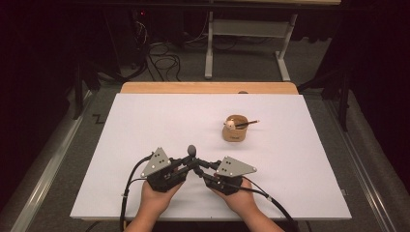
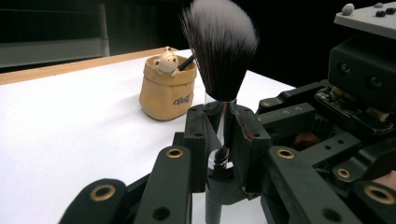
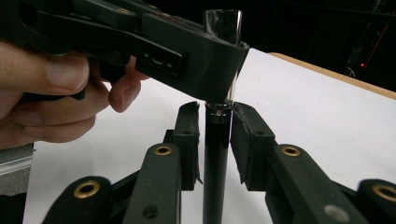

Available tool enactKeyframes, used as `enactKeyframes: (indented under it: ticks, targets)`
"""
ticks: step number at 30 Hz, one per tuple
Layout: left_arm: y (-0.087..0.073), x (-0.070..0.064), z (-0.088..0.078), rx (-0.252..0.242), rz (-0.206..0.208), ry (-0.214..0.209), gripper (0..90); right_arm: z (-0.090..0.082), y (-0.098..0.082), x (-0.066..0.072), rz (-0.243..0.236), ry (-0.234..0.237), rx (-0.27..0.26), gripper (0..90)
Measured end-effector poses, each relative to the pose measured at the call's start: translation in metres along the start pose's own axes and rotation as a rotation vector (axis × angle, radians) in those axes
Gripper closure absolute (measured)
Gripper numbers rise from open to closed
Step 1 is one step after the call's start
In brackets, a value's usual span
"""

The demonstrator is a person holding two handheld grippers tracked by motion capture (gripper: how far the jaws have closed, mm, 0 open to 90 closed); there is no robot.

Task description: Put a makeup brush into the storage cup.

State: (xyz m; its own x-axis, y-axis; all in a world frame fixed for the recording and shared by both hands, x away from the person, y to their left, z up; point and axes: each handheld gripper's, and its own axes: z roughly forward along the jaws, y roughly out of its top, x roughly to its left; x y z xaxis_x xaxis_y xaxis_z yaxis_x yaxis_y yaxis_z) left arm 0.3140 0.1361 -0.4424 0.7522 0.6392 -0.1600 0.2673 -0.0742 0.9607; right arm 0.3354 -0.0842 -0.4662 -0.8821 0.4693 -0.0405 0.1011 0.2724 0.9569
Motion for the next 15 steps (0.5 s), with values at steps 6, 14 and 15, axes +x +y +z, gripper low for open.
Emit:
enactKeyframes:
  ticks: [6, 14, 15]
  targets:
    - [0.0002, -0.0004, 0.0007, 0.001, 0.001, 0.0, 77.6, -0.0002, 0.0001, -0.0003, -0.005, 0.001, -0.005, 78.1]
    - [0.0005, -0.0005, 0.0009, 0.001, -0.001, -0.001, 77.5, -0.0008, 0.0005, -0.0002, -0.001, -0.003, -0.008, 80.0]
    - [0.0005, -0.0005, 0.0009, 0.001, -0.002, -0.002, 77.5, -0.0011, 0.0006, -0.0004, 0.0, 0.0, -0.006, 80.3]
